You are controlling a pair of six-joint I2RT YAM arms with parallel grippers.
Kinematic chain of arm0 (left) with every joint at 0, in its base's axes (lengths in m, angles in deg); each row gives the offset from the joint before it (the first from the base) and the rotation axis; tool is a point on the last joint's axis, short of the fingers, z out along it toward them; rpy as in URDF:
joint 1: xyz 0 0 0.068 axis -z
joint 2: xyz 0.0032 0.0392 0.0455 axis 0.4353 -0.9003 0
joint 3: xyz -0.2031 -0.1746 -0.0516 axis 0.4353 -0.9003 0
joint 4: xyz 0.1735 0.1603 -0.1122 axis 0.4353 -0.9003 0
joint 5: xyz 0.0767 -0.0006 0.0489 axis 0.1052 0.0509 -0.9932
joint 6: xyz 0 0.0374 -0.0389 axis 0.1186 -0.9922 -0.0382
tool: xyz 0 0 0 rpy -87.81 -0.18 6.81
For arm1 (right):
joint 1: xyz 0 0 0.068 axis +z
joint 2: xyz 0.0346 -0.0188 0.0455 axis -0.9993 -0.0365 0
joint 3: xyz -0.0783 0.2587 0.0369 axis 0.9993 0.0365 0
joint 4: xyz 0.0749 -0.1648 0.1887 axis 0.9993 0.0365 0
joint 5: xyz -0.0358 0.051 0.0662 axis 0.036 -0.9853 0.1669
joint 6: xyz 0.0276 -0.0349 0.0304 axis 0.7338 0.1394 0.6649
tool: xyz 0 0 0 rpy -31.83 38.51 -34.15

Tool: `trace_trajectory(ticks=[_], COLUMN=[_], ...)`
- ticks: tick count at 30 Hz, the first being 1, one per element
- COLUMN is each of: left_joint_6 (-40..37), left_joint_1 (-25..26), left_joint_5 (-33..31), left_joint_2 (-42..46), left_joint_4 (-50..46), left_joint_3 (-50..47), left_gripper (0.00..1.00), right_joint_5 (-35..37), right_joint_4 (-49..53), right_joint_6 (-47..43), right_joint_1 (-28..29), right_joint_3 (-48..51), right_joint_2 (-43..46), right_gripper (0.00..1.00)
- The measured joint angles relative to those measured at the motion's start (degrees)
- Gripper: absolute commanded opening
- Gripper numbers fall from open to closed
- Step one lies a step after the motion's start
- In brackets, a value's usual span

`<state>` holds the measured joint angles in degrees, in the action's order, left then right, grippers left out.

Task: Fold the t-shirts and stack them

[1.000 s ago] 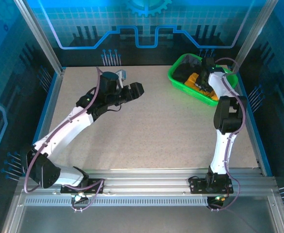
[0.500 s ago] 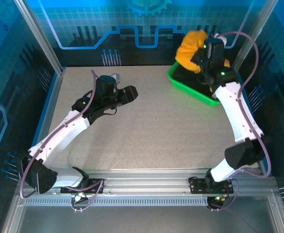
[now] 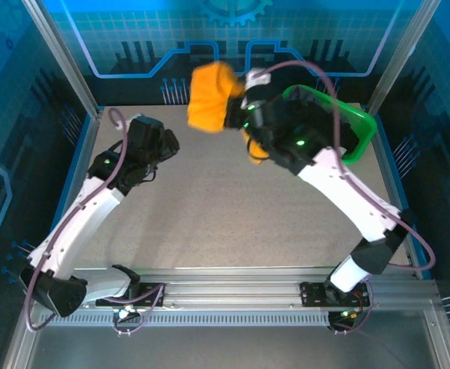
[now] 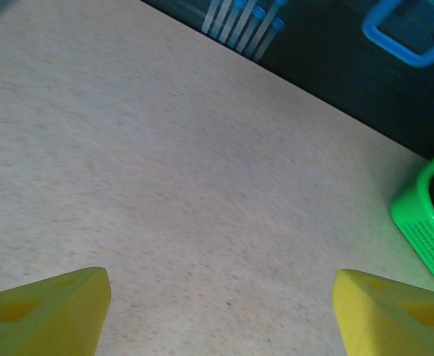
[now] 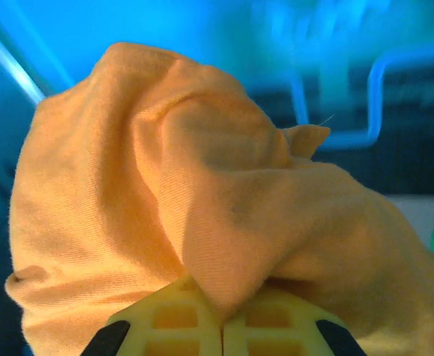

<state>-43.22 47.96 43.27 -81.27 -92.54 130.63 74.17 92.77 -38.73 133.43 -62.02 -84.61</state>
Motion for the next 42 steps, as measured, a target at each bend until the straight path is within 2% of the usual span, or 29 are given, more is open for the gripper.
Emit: trace_trajectory(ticks=[1, 2, 4, 8, 12, 15, 19, 23, 28, 30, 31, 32, 34, 35, 36, 38, 42], left_joint_6=[0.0, 0.0, 0.0, 0.0, 2.0, 6.4, 16.4, 25.6, 30.3, 31.3, 31.5, 31.8, 32.5, 32.7, 32.8, 32.5, 30.5], left_joint_1=[-0.8, -1.7, -2.6, -2.6, -2.3, -0.7, 0.3, -0.4, -2.7, -3.0, -3.0, -3.1, -3.8, -4.1, -4.4, -5.3, -8.1], left_joint_5=[-0.5, -0.9, -1.0, 2.0, 10.7, 17.4, 25.9, 27.8, 27.8, 27.7, 27.7, 27.5, 27.5, 27.5, 27.5, 27.9, 27.2], left_joint_2=[0.9, 2.0, 4.2, 6.9, 6.3, 4.6, 2.5, 0.4, -4.7, -8.0, -9.7, -11.5, -12.7, -13.1, -13.6, -13.9, -17.4], left_joint_4=[-0.9, -1.8, -2.8, -4.1, -3.6, -2.6, 5.0, 12.7, 22.9, 26.8, 28.3, 28.7, 27.0, 26.1, 24.8, 22.9, 33.9], left_joint_3=[0.0, 0.0, -0.8, -4.6, -11.5, -19.1, -33.1, -42.7, -43.2, -42.8, -42.5, -42.0, -41.3, -41.0, -40.8, -40.6, -38.4], left_gripper=[0.80, 0.80, 0.79, 0.74, 0.70, 0.74, 0.79, 0.83, 0.81, 0.73, 0.69, 0.61, 0.38, 0.17, 0.02, 0.00, 0.00], right_joint_5=[-1.4, -3.4, -7.5, -13.5, -17.6, -18.6, -21.2, -22.9, -24.3, -24.9, -25.3, -25.5, -26.0, -26.3, -26.6, -26.8, -26.6], right_joint_4=[0.5, 1.7, 4.0, 7.1, 7.3, 7.7, 8.2, 8.1, 8.2, 8.0, 7.8, 7.7, 7.7, 7.7, 7.7, 7.7, 8.1], right_joint_6=[0.2, 0.6, 0.9, 0.9, 0.4, -2.2, -7.1, -9.2, -8.9, -8.3, -8.0, -7.6, -7.4, -6.9, -6.6, -6.3, -6.1], right_joint_1=[0.4, 0.7, 0.5, -1.7, -7.5, -10.8, -10.4, -9.6, -9.5, -9.5, -9.5, -9.5, -9.6, -9.7, -9.8, -10.0, -10.7], right_joint_3=[2.0, 3.9, 6.7, 10.5, 17.2, 23.1, 27.5, 27.9, 27.9, 27.9, 27.9, 27.8, 27.4, 27.1, 26.8, 26.3, 26.0], right_joint_2=[-1.1, -2.6, -5.0, -5.4, -3.2, -3.0, -6.5, -12.0, -16.0, -16.7, -17.1, -17.5, -18.5, -18.9, -19.0, -18.6, -14.1], right_gripper=[0.41, 0.48, 0.54, 0.53, 0.51, 0.52, 0.49, 0.48, 0.45, 0.37, 0.30, 0.17, 0.02, 0.00, 0.00, 0.00, 0.00])
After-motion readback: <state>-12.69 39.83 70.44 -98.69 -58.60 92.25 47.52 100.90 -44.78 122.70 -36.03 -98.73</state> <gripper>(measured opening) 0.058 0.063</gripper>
